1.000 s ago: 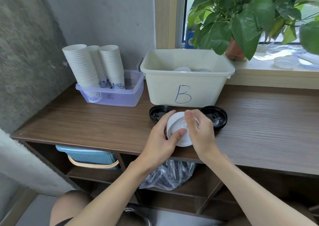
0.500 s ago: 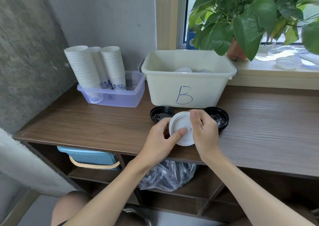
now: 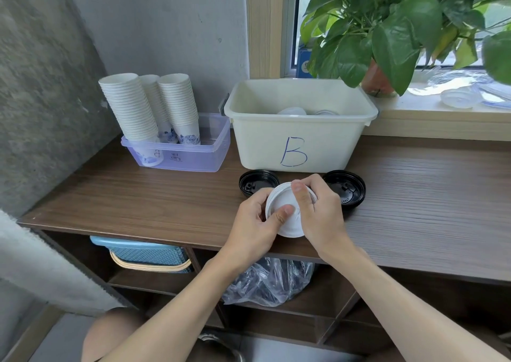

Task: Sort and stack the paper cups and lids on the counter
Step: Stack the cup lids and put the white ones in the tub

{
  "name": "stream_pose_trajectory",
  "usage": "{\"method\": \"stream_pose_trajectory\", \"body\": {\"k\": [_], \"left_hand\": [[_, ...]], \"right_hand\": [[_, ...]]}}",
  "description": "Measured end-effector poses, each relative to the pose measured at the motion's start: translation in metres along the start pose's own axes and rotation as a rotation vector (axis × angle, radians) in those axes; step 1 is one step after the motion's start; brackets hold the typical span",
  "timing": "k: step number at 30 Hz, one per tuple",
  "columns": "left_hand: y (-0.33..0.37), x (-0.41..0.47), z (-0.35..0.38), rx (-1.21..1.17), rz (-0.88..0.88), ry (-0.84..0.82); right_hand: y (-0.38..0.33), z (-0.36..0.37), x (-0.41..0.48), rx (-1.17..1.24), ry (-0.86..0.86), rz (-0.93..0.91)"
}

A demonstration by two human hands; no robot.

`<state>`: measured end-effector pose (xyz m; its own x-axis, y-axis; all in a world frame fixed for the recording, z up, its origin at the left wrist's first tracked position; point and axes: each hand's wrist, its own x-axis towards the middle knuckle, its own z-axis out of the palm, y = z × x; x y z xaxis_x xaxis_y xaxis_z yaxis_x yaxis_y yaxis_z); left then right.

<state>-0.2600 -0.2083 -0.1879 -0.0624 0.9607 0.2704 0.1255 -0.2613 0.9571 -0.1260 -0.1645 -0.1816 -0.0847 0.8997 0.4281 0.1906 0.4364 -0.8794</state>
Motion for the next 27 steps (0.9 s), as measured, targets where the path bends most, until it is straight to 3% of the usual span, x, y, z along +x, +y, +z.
{"method": "stream_pose_trajectory", "body": {"k": [8, 11, 16, 27], "left_hand": [[-0.0038, 0.005, -0.0018, 0.031, -0.046, 0.037], [-0.0019, 0.0045, -0.0022, 0.046, 0.034, 0.03], [-0.0015, 0.003, -0.0023, 0.031, 0.059, 0.007], [0.0023, 0.0008, -0.0007, 0.027, 0.079, -0.046]], "right_hand": [[-0.0043, -0.0014, 0.0001, 0.116, 0.018, 0.01], [-0.0058, -0.002, -0.0006, 0.089, -0.046, -0.027], [-0.0073, -0.0022, -0.0014, 0.079, 0.008, -0.103], [-0.001, 0.0004, -0.0022, -0.06, 0.02, -0.076]]}}
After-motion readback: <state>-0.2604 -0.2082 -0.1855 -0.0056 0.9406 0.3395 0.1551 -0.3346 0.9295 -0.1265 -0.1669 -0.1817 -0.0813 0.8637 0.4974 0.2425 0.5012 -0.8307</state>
